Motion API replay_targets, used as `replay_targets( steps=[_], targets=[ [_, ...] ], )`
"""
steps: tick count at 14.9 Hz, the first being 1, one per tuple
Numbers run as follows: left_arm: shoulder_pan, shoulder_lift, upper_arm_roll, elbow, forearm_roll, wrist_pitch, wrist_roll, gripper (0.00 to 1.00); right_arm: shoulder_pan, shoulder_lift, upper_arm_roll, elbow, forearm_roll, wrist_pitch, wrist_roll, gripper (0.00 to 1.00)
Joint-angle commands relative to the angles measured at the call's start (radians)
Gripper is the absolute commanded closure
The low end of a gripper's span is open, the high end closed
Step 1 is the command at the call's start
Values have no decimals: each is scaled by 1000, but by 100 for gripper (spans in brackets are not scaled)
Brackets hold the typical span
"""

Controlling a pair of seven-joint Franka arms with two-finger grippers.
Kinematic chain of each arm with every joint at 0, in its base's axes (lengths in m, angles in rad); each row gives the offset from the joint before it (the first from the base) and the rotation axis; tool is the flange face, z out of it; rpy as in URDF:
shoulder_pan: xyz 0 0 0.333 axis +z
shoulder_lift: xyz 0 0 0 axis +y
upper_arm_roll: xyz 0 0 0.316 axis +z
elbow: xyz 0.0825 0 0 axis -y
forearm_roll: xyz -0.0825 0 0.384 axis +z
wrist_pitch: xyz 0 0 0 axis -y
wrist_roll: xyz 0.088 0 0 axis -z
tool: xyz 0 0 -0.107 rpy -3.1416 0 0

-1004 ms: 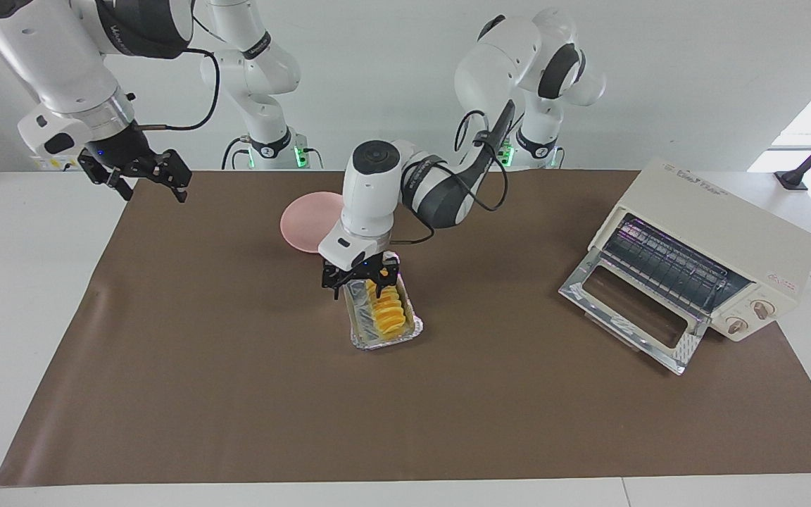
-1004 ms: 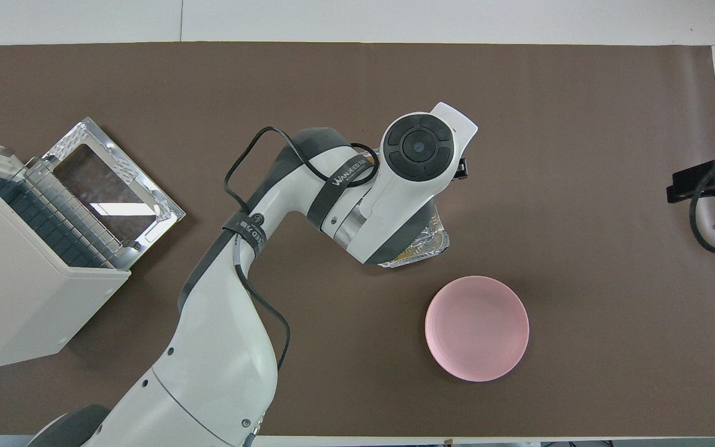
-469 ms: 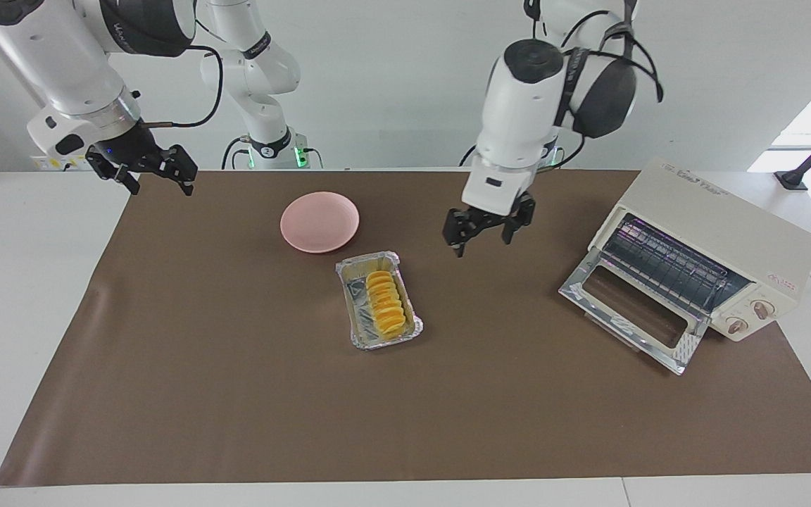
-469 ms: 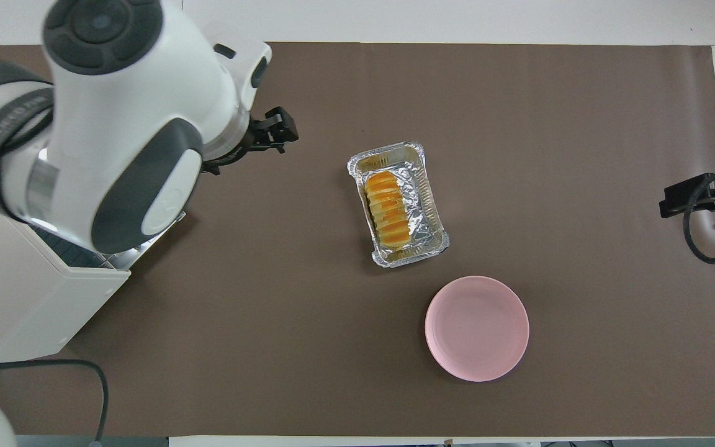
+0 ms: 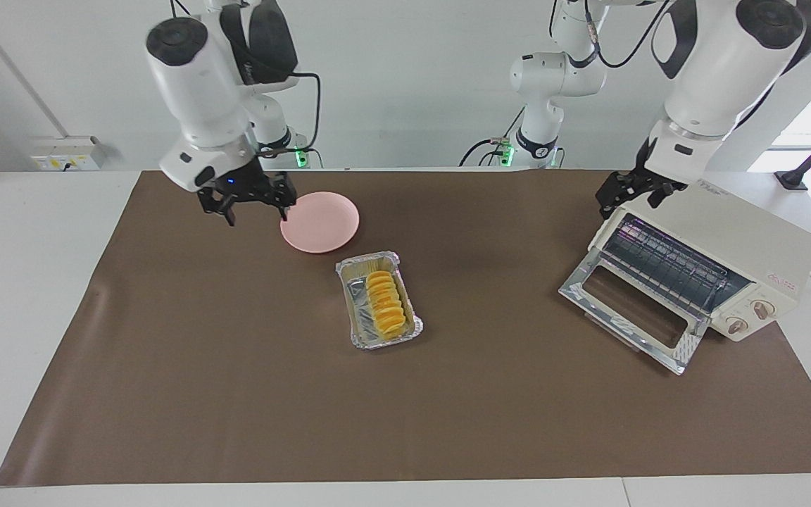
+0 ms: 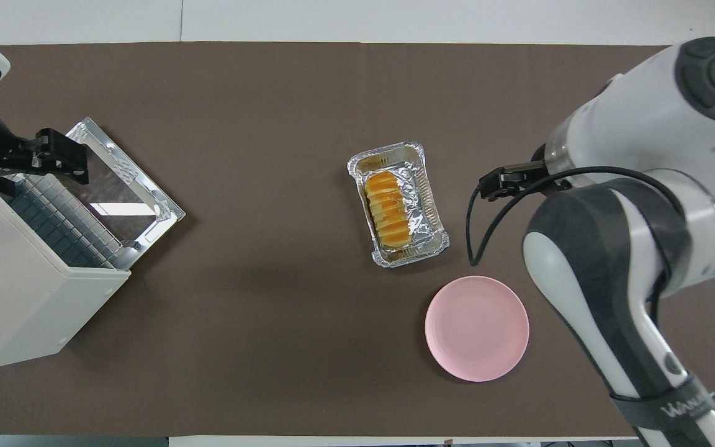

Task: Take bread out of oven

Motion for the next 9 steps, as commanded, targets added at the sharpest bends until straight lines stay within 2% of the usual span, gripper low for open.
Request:
replay_targets(
  steps=[1, 4, 5, 6, 9],
  targets=[
    [33, -59, -3, -61, -8, -106, 138, 0, 46, 102, -7, 3, 20, 128, 33, 0],
    [107, -131, -3, -123, -8, -101, 269, 0, 52, 173, -6, 0, 48, 200, 43, 0],
    [118, -136, -4, -151, -8, -48, 267, 0, 53, 193, -6, -47, 87, 273, 56, 3],
    [113, -148, -6, -169, -8, -49, 278, 0, 53, 201, -6, -97, 97, 338, 54, 5],
    [112, -222, -10, -268, -8, -18, 269, 0, 55, 227, -6, -141, 146, 407, 54, 5]
  ],
)
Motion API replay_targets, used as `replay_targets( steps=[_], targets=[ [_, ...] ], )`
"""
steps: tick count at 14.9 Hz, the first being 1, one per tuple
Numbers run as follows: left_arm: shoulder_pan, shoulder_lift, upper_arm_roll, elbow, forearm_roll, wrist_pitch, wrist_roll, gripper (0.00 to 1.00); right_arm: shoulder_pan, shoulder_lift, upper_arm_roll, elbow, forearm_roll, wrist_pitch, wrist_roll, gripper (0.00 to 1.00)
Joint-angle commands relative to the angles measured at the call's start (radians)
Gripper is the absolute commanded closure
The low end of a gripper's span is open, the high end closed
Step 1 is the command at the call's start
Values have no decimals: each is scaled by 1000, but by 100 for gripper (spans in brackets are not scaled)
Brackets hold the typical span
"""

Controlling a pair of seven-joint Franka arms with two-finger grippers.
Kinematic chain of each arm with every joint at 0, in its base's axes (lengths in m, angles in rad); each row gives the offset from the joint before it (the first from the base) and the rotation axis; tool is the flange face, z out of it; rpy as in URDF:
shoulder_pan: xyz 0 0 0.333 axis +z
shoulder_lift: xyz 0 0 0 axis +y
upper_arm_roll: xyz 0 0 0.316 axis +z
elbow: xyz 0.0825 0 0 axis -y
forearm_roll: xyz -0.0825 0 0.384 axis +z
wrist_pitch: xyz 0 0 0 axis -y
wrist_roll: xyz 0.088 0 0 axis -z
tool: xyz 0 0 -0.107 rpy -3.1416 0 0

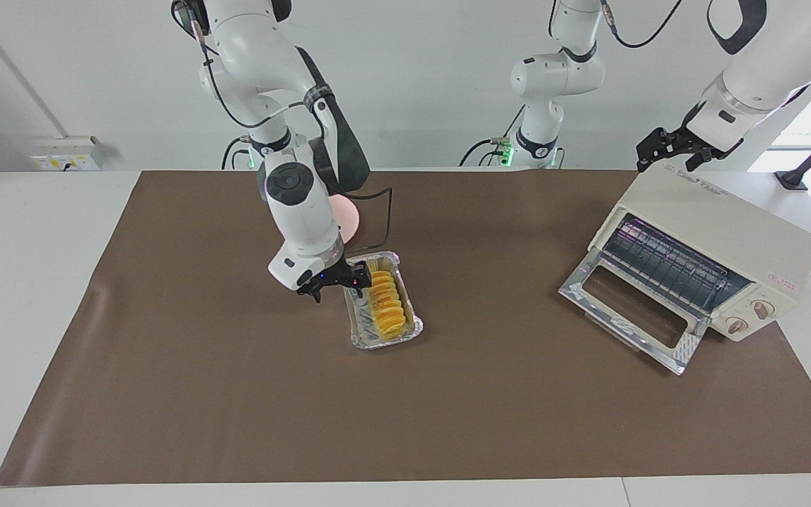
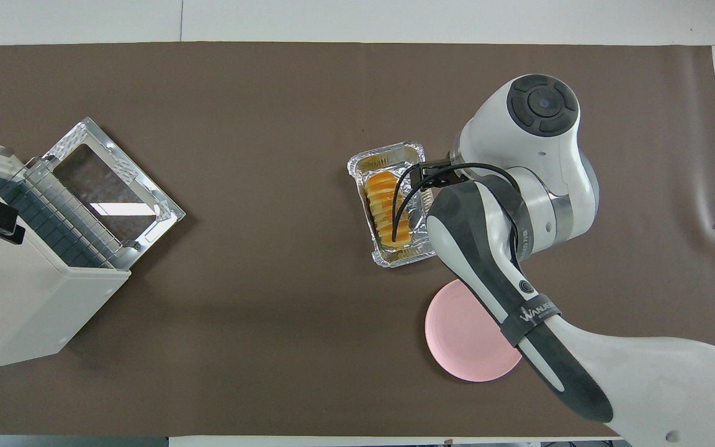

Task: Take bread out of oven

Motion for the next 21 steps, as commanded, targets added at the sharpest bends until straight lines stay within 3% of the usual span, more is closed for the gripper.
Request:
replay_targets(
  steps=[1, 3, 4, 7, 8, 13, 15, 18, 21],
  targets=[
    [-3, -89, -4, -132, -8, 88, 5, 0, 2, 3, 2, -60, 33, 64, 11, 5],
    [-2, -92, -4, -148, -8, 132, 18, 0, 4, 3, 2, -91, 35, 93, 10, 6],
    [-3, -83, -6, -143, -8, 148, 18, 0, 4, 1, 4, -99, 36, 95, 11, 21],
    [-29, -83, -6, -161, -8, 156, 15, 0, 6, -11, 4, -134, 39, 96, 19, 94],
    [-28, -83, -6, -161, -8, 157, 15, 0, 6, -13, 4, -137, 48, 95, 30, 100],
    [-37, -80, -7, -148, -7, 142, 18, 0, -30, -16, 2, -104, 53, 87, 5, 100],
    [-81, -74, -12, -120, -5, 110, 12, 0, -101, -25, 4, -99, 59, 78, -65, 100],
    [-86, -78, -12, -118, -7, 113, 8, 0, -218, -29, 2, -108, 188, 37, -188, 100],
    [-83, -80, -10, -117, -7, 108, 5, 0, -269, -43, 2, -151, 217, 34, -249, 100]
  ],
)
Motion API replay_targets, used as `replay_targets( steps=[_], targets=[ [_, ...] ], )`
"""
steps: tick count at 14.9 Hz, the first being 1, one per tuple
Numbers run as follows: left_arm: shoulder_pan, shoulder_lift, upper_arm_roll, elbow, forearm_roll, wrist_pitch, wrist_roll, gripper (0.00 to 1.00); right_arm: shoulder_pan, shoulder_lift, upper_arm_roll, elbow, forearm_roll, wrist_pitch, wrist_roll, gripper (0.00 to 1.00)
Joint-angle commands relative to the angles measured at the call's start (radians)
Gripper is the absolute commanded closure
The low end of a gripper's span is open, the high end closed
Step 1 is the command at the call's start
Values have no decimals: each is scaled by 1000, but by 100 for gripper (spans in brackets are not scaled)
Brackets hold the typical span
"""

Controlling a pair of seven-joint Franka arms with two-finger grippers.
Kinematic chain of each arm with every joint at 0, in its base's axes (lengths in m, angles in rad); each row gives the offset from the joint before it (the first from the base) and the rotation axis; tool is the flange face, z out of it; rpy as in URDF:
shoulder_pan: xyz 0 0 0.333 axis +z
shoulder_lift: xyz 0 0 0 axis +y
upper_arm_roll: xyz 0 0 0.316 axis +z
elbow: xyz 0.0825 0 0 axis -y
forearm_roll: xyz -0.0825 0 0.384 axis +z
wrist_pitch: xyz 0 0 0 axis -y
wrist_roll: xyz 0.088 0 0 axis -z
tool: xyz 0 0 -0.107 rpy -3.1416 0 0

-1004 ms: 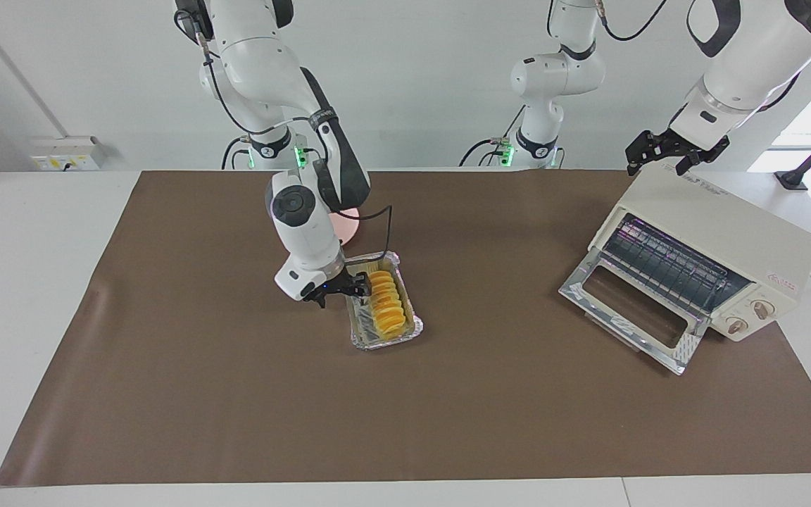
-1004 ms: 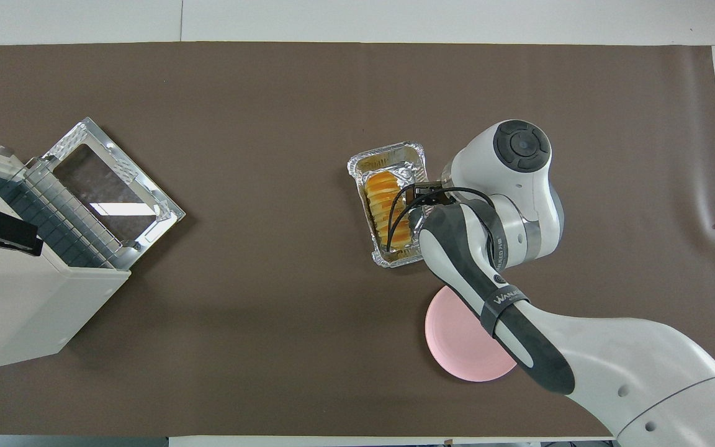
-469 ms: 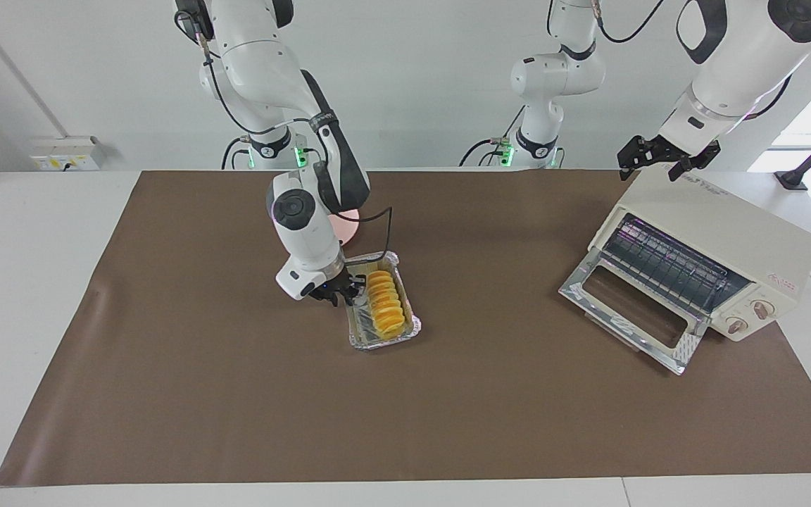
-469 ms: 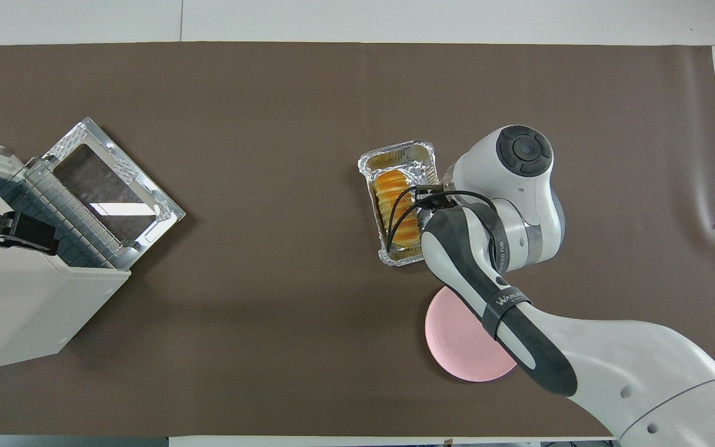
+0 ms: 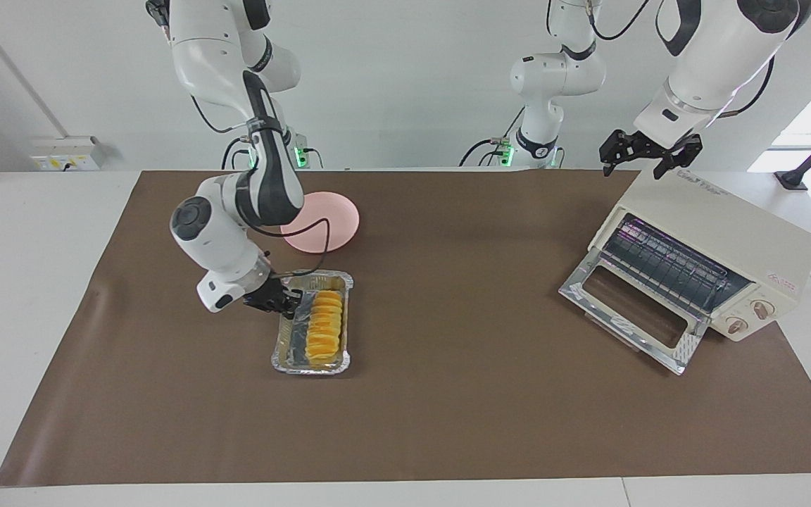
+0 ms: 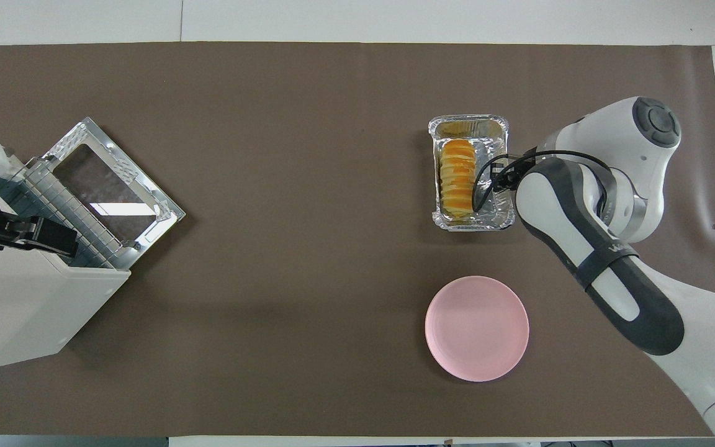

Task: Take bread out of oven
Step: 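Lower the right gripper into the tray and grasp the bread rolls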

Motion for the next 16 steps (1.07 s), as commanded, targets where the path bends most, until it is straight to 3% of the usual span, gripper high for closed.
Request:
replay_targets(
  steps=[1, 5, 6, 7, 8, 11, 16],
  targets=[
    [-2, -15, 9, -2, -7, -15, -1, 0, -15, -32, 13, -55, 30, 0, -28, 100],
    [7, -16, 12, -2, -7, -16, -3, 0, -7, -46, 13, -49, 31, -4, -22, 100],
    [7, -16, 12, -2, -7, -16, -3, 0, -3, -52, 13, -43, 30, -6, -25, 71],
    [7, -16, 12, -2, -7, -16, -3, 0, 2, -57, 11, -39, 28, -7, -22, 11],
    [7, -16, 12, -2, -7, -16, -3, 0, 7, -76, 11, -36, 16, -19, -23, 0],
    [7, -16, 12, -2, -7, -16, -3, 0, 10, -103, 10, 34, -24, -96, -14, 0],
    [7, -16, 12, -2, -7, -16, -3, 0, 85, -66, 11, 62, -44, -30, 52, 0]
  ],
)
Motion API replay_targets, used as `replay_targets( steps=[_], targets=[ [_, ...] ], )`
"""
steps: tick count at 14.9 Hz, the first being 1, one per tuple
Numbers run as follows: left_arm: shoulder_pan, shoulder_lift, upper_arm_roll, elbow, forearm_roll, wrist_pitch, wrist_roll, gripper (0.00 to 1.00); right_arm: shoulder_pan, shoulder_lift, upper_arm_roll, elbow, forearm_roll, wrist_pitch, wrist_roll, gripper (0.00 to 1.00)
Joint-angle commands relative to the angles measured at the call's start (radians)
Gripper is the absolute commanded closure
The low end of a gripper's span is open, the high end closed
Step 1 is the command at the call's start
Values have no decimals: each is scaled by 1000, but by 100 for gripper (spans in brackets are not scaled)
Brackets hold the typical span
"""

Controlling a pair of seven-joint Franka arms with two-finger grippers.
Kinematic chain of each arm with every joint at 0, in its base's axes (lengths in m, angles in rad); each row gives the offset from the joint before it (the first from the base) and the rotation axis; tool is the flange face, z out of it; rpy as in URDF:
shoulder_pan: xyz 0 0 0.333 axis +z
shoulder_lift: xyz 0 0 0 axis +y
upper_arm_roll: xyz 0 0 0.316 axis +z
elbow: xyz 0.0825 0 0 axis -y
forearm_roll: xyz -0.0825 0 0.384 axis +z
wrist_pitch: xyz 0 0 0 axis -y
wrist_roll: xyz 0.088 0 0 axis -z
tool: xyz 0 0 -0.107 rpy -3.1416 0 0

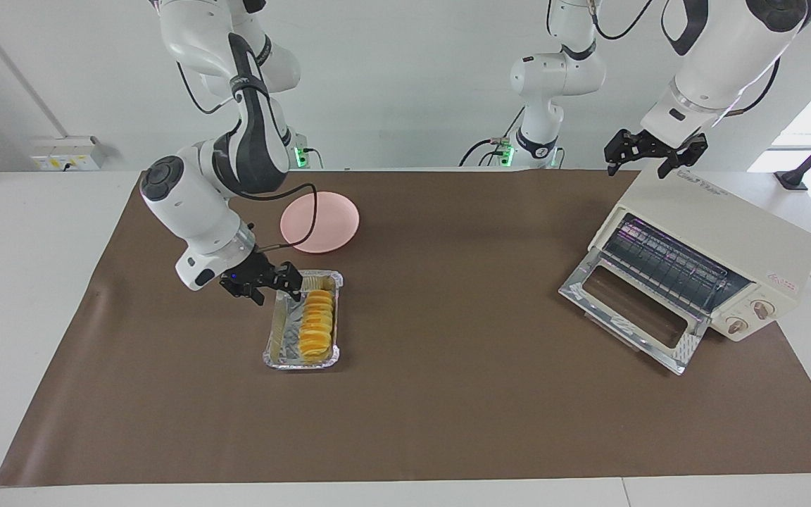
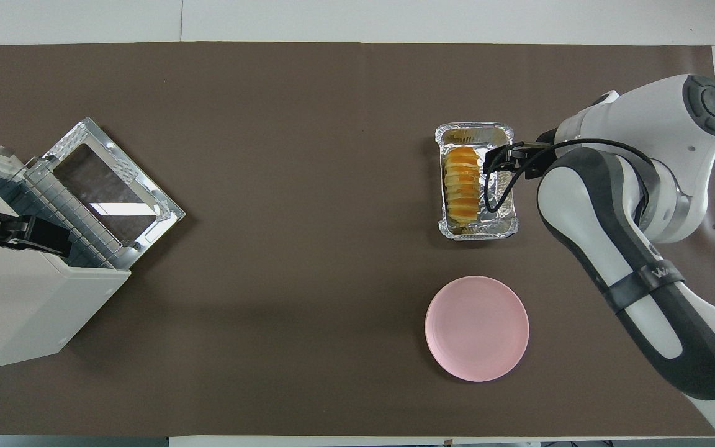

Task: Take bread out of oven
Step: 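Lower the right gripper into the tray and grasp the bread rolls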

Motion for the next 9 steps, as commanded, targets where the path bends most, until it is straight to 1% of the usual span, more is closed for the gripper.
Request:
replay_targets(
  steps=[1, 3, 6, 9],
  targets=[
    [3, -16, 2, -2, -7, -16, -3, 0, 38, 54, 0, 13, -33, 56, 47, 0],
    [3, -16, 2, -2, -7, -16, -3, 0, 41, 85, 0, 7, -33, 90, 47, 0],
    [3, -16, 2, -2, -7, -16, -3, 0, 41, 104, 2, -3, -33, 97, 48, 0],
    [3, -16, 2, -2, -7, -16, -3, 0, 44, 114, 2, -34, -26, 151, 67, 1]
  ],
)
